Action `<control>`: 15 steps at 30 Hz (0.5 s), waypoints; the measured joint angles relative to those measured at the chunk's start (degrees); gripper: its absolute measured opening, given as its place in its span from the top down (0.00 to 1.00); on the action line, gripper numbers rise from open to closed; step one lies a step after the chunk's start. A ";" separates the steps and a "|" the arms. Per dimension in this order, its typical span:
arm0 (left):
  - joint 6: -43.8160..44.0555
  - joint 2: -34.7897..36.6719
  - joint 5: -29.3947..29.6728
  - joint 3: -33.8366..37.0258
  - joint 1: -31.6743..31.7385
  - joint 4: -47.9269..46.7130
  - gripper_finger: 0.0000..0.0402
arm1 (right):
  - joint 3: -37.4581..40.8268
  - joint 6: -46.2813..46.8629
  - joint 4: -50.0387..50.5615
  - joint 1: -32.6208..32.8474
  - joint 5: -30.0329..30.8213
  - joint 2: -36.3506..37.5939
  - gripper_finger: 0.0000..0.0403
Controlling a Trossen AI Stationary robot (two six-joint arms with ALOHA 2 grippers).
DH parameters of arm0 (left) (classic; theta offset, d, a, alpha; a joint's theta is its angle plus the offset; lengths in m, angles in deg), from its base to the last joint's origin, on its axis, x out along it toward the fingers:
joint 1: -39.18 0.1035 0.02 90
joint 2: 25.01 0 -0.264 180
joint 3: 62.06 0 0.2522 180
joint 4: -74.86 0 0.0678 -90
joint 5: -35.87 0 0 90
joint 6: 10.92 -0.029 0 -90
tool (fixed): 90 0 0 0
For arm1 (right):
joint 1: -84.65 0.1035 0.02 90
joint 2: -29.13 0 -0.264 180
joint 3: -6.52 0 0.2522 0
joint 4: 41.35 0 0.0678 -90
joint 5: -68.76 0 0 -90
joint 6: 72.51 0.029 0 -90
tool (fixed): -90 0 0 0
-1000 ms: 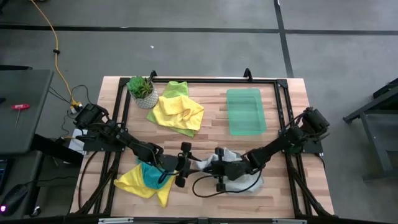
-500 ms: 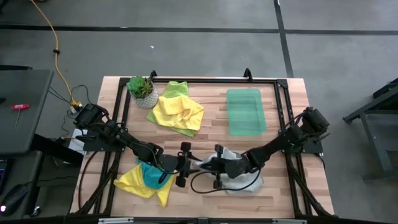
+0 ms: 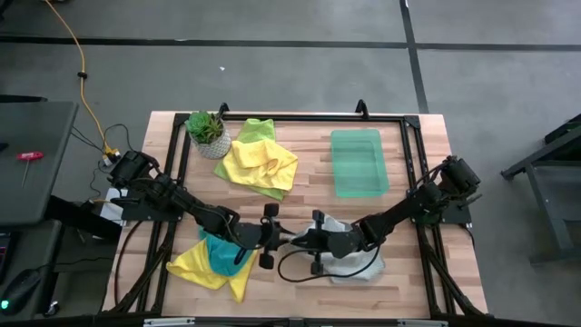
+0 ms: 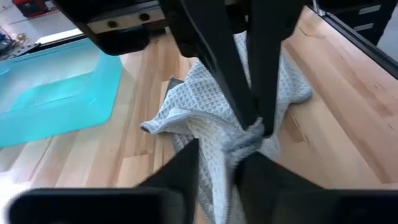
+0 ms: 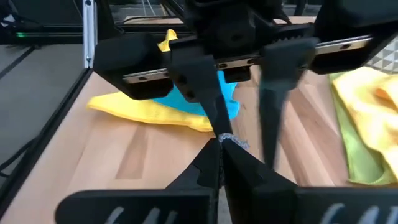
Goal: Fold microfiber towels
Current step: Fold the gray microfiber cloth
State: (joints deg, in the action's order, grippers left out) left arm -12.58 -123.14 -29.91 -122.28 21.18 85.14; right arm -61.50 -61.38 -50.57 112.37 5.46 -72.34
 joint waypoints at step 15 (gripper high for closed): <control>3.71 0.04 -11.64 -0.02 -0.04 -15.37 1.00 | 0.59 28.01 48.99 2.25 6.91 7.42 0.62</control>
State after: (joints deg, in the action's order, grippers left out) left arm -8.87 -123.10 -41.55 -122.30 21.14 69.78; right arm -60.91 -33.38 -1.59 114.62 12.37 -64.91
